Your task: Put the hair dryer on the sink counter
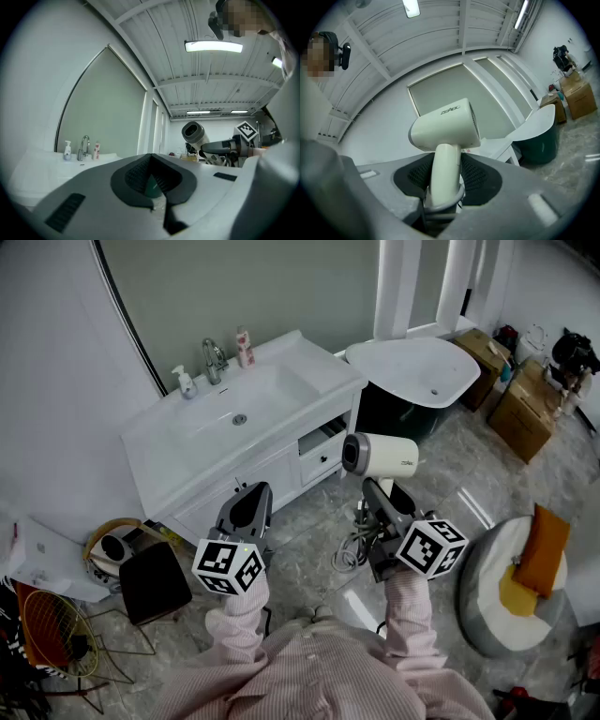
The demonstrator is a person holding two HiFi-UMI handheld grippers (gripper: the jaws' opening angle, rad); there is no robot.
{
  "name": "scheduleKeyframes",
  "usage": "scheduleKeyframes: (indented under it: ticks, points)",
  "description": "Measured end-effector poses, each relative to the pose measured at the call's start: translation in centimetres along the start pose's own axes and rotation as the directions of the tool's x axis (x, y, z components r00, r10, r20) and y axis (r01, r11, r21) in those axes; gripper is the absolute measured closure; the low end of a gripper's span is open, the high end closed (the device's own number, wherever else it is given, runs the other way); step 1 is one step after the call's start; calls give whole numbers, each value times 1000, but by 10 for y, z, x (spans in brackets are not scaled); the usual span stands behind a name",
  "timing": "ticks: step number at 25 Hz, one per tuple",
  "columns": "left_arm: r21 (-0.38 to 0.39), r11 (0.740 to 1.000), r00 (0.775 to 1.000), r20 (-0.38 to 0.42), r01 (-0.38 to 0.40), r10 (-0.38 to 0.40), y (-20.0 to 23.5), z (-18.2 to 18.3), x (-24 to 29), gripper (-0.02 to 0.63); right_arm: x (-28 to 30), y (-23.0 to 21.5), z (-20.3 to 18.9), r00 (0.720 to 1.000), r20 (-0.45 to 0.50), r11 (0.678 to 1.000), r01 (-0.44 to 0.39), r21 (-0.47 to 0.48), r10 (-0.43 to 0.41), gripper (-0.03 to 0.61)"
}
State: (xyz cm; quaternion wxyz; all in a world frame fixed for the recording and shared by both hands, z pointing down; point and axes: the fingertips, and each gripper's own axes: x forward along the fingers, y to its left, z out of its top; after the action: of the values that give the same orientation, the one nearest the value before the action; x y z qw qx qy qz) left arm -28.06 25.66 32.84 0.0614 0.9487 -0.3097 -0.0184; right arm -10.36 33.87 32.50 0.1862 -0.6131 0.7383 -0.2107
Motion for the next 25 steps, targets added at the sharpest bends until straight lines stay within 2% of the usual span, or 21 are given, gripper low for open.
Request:
scheduleKeyframes:
  ticks: [16,25]
  points:
    - [-9,1000,1000,-13,25,-25,-21,-11,32,612,-5,-29,8,1000,-22,1000,15,-27,-16,411]
    - [-15,1000,1000,-23,13,-14,-16,-18,56,612,13,-51,7,999,-32,1000,0,2,0,411]
